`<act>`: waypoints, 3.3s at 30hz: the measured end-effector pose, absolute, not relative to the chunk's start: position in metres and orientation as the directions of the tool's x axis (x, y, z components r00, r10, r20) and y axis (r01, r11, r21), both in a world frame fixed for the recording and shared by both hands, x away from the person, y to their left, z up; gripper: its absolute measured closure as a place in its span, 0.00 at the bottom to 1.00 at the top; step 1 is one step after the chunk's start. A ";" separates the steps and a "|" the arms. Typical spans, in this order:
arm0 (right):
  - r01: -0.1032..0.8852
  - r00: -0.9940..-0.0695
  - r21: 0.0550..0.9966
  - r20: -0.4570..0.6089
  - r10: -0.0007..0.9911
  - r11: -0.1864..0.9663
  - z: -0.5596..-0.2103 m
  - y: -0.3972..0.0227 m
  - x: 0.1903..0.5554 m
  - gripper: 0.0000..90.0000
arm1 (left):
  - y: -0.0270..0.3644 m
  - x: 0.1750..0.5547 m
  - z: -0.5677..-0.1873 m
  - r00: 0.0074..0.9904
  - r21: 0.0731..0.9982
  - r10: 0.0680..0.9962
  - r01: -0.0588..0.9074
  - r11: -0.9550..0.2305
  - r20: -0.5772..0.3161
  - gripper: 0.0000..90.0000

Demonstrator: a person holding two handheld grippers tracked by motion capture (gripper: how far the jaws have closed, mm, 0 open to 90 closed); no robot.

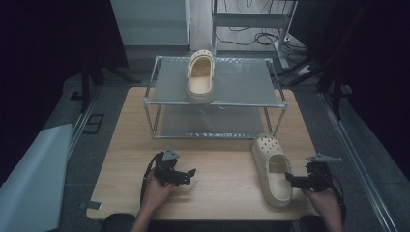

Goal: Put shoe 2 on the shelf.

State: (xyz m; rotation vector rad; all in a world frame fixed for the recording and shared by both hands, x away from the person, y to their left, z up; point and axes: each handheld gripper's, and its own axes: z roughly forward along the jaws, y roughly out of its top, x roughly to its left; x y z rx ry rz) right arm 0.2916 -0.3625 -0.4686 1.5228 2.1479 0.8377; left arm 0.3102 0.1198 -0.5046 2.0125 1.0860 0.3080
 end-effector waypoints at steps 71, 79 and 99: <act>0.829 -0.231 0.516 0.667 0.708 -0.216 -0.443 -0.369 0.336 0.83 | 0.115 0.313 -0.507 0.624 0.743 0.767 0.582 -0.330 -0.148 0.00; 0.826 -0.283 0.527 0.696 0.661 -0.201 -0.419 -0.355 0.336 0.83 | 0.114 0.313 -0.508 0.626 0.738 0.766 0.586 -0.335 -0.149 0.00; 0.825 -0.342 0.531 0.740 0.580 -0.191 -0.368 -0.332 0.349 0.83 | 0.115 0.314 -0.508 0.624 0.741 0.767 0.584 -0.332 -0.149 0.00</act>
